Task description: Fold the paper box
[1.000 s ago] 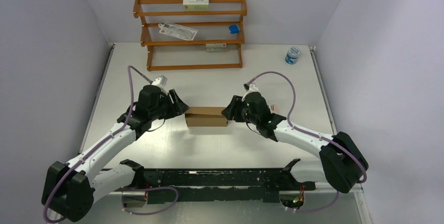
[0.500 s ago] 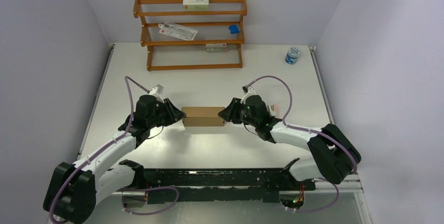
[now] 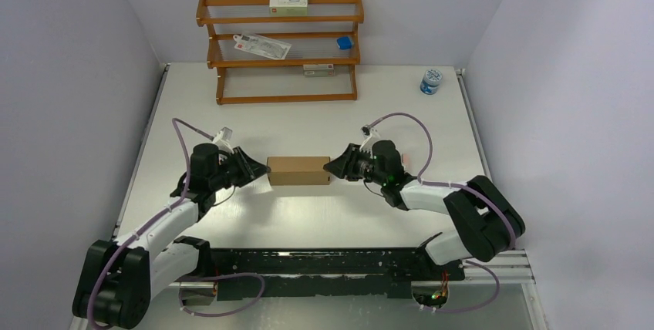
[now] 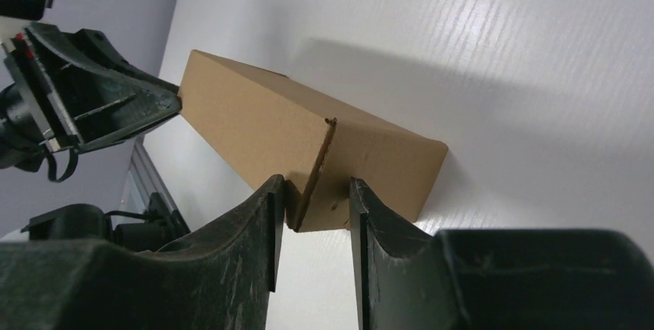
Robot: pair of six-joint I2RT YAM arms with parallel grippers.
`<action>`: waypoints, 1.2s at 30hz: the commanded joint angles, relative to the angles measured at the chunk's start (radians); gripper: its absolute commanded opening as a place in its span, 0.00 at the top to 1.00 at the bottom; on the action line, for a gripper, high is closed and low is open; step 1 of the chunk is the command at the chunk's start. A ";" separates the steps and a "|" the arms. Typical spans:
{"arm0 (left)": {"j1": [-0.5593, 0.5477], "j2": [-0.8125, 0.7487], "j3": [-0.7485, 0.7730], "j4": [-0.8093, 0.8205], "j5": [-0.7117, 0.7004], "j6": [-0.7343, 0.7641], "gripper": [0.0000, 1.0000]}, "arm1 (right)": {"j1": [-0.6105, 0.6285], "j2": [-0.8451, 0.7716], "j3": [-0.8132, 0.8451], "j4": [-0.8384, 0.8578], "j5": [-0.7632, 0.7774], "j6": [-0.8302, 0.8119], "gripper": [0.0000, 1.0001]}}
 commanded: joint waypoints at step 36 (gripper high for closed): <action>0.058 -0.026 0.115 -0.290 -0.086 0.143 0.57 | -0.129 -0.010 0.122 -0.274 -0.170 -0.154 0.60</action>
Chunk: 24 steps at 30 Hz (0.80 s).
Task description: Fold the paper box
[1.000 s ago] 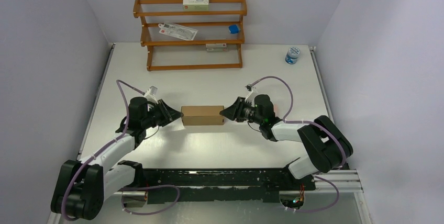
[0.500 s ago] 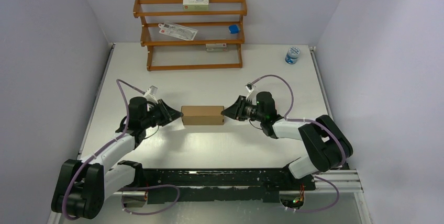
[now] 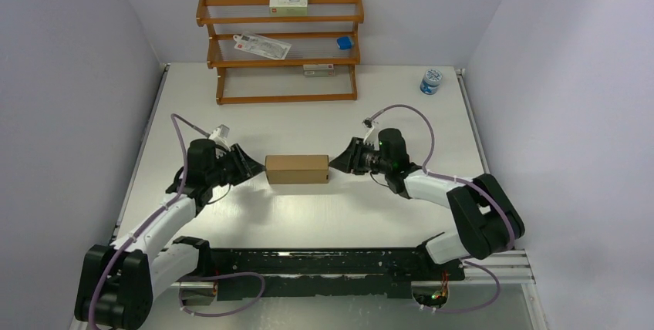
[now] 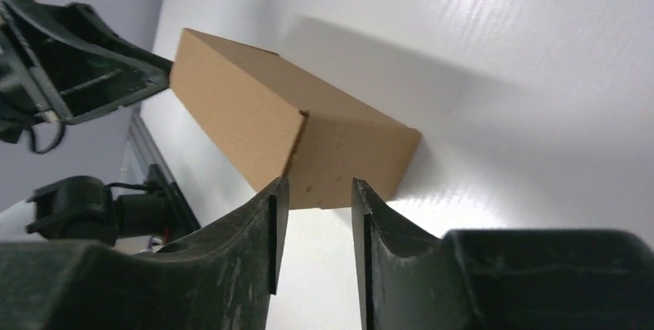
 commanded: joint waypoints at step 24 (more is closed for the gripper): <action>0.006 -0.132 0.440 -0.464 -0.385 0.509 0.22 | 0.312 0.033 0.497 -0.645 0.144 -0.924 0.00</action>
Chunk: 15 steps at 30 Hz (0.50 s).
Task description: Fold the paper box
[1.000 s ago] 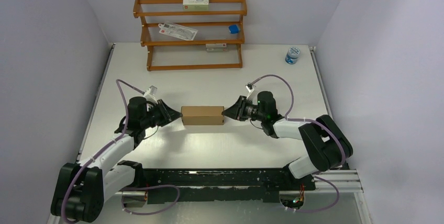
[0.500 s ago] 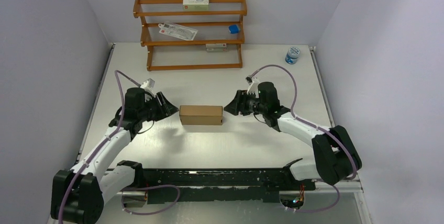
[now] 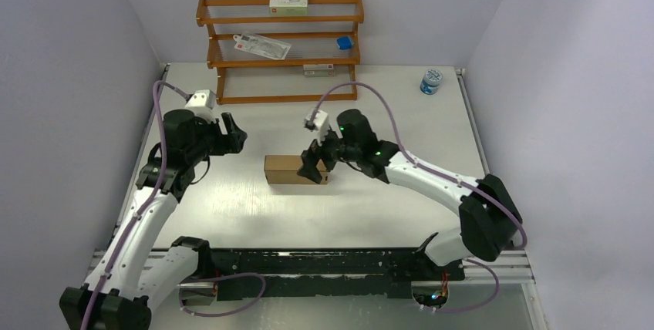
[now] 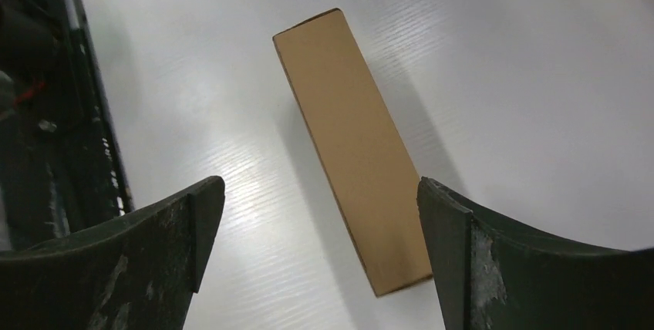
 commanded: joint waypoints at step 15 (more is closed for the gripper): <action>-0.083 -0.093 0.002 -0.121 -0.464 0.041 0.03 | 0.166 0.330 0.311 -0.331 0.266 -0.421 0.01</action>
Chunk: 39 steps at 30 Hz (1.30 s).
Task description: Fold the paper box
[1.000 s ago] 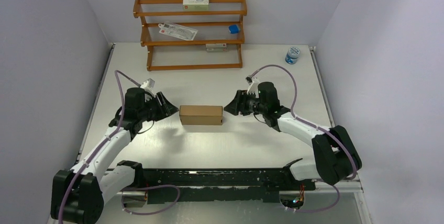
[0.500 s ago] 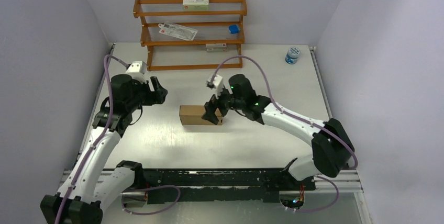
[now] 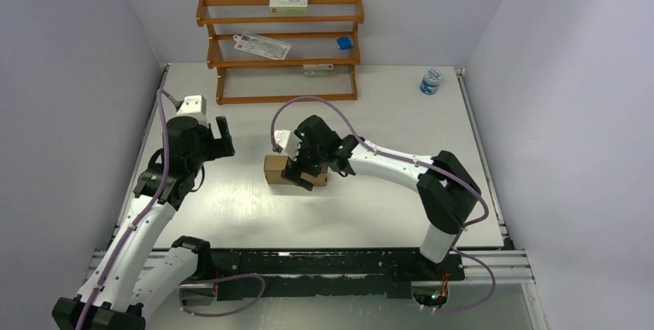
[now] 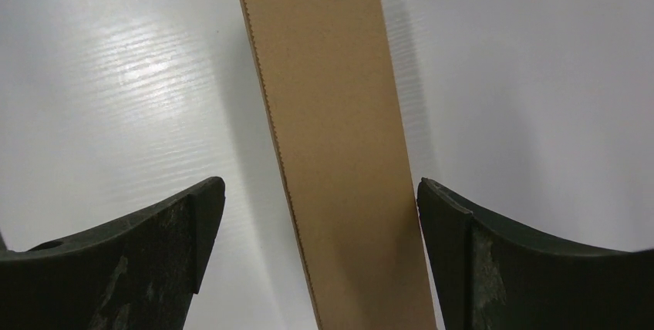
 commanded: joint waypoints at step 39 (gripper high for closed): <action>-0.038 -0.157 -0.024 -0.012 -0.061 -0.007 0.03 | 0.372 0.011 -0.334 0.373 0.912 -0.298 0.30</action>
